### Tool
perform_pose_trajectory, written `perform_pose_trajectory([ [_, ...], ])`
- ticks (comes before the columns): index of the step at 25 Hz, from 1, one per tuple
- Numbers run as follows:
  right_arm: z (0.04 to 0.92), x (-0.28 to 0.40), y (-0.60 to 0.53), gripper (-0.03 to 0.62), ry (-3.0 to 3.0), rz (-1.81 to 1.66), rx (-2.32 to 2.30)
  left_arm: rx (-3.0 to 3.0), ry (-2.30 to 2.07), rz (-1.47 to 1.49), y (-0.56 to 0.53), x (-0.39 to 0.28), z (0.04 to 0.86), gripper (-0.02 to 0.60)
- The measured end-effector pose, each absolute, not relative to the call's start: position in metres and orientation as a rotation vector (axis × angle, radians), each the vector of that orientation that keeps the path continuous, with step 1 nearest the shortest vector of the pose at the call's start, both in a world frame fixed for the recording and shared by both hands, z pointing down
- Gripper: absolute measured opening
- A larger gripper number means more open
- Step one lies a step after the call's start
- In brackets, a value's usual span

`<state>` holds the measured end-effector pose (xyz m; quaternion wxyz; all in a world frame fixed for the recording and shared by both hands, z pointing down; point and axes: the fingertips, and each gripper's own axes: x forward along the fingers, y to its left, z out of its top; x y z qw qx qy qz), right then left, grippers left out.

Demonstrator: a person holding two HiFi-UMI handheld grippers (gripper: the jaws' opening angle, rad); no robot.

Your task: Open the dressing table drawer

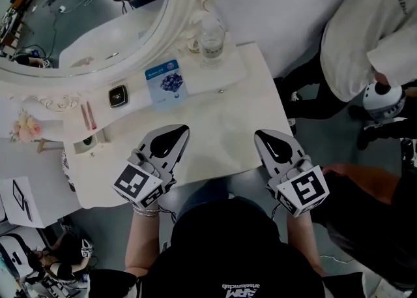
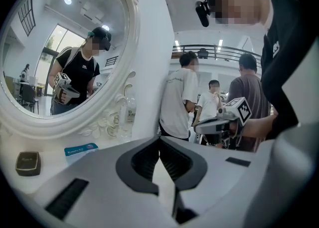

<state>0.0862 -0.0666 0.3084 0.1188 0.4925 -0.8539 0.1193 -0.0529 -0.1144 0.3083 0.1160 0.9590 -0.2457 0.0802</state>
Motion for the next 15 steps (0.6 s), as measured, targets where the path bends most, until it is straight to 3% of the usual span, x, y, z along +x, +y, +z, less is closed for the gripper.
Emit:
perform_pose_trajectory([
  [15,0.315,0.069,-0.076,0.018,-2.483,0.351,1.438,2.814,-0.672,0.228,-0.119,-0.060,0.321,0.018],
])
